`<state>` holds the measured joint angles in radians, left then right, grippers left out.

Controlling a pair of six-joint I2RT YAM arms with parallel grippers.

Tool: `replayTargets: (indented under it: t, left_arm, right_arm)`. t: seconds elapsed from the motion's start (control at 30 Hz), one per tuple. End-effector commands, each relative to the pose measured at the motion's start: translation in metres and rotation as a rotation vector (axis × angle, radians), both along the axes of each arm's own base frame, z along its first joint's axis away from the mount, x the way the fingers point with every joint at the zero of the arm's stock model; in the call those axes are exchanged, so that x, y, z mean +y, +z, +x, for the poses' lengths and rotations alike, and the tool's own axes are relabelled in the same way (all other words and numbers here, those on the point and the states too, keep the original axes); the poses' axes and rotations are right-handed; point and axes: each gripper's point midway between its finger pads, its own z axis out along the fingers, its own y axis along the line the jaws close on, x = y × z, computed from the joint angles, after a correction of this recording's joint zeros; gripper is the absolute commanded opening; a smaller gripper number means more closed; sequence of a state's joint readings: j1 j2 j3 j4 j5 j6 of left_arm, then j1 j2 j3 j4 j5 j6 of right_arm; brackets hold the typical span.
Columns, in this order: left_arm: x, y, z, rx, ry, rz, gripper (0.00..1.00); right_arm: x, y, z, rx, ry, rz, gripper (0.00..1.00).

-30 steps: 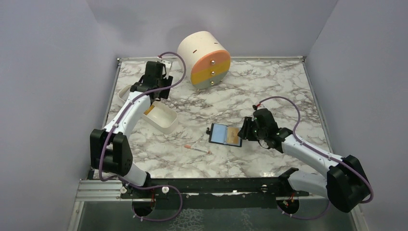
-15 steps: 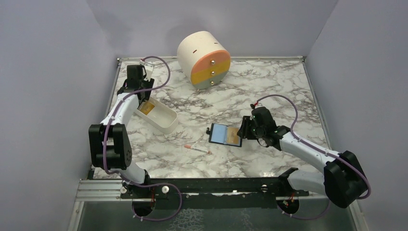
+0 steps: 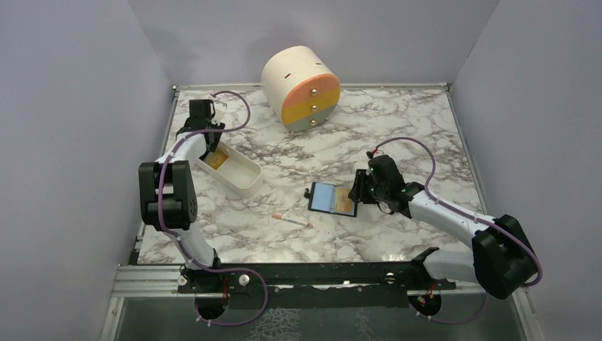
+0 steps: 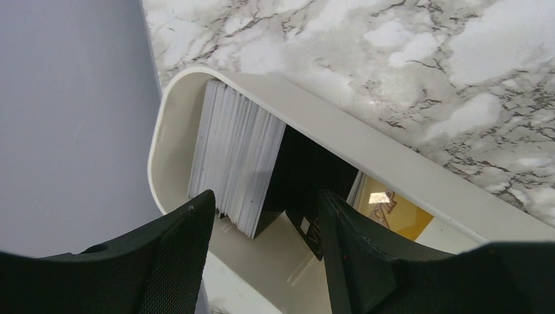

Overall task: Put the credit cards into the card holder
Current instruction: Pick up the credit card from the storage box.

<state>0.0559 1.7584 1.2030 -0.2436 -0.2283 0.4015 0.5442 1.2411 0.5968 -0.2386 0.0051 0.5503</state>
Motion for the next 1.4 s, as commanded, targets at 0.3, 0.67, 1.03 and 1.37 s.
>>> replayTargets:
  t: [0.3, 0.67, 1.03, 1.37]
  left_arm:
    - [0.024, 0.004, 0.021, -0.048, 0.029, 0.128, 0.61]
    - [0.035, -0.005, 0.026, -0.039, 0.041, 0.190, 0.60]
    - [0.042, 0.001, 0.031, -0.042, 0.057, 0.228, 0.54]
    - [0.035, -0.001, 0.032, -0.031, 0.026, 0.200, 0.44]
  right_arm:
    - [0.009, 0.013, 0.014, -0.044, 0.010, 0.017, 0.40]
    - [0.010, 0.014, 0.018, -0.041, 0.009, 0.007, 0.39]
    - [0.010, 0.017, 0.022, -0.053, 0.005, -0.001, 0.39]
    - [0.006, 0.020, 0.021, -0.065, -0.006, -0.004, 0.39]
